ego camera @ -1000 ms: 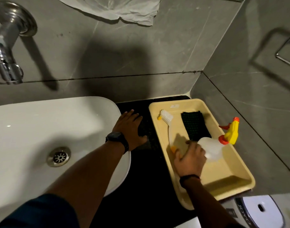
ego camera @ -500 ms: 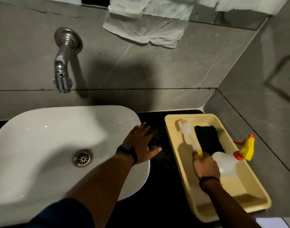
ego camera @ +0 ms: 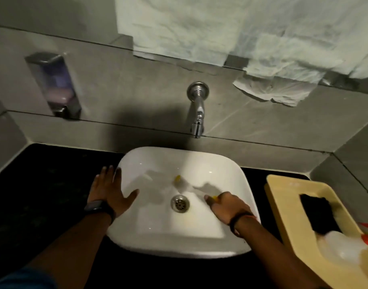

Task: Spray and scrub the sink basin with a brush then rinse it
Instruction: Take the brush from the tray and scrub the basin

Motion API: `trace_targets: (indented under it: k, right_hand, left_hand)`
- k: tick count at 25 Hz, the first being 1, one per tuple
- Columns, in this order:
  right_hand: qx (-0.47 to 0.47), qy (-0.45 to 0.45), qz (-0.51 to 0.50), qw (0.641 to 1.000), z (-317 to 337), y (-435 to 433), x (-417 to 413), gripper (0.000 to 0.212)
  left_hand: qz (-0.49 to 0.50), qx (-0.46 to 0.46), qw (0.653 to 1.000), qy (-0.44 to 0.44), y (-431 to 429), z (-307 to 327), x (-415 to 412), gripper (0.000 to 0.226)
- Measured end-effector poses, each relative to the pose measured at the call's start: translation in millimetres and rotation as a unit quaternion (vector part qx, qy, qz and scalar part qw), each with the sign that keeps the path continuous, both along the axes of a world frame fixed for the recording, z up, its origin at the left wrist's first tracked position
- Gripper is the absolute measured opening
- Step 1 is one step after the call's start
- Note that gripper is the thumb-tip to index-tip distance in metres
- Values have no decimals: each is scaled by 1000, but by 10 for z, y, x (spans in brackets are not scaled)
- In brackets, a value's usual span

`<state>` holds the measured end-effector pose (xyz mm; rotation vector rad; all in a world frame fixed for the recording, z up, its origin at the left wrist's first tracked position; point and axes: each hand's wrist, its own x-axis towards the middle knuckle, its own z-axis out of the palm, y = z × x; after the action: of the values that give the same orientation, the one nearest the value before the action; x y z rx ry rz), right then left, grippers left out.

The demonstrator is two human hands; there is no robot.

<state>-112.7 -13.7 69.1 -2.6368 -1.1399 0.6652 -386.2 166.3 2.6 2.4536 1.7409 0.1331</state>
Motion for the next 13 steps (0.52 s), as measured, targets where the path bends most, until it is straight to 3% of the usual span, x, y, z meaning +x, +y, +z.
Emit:
trace_targets:
  k: [3, 6, 13]
  right_hand:
    - [-68, 19, 38, 997, -117, 263, -432, 66]
    - [-77, 18, 89, 993, -296, 428, -731, 64]
    - [-87, -6, -27, 996, -156, 328, -205, 55]
  left_hand:
    - [15, -54, 996, -65, -4, -114, -205, 105]
    - [-50, -17, 996, -76, -19, -170, -147, 101]
    - [-128, 29, 991, -9, -21, -129, -35, 87]
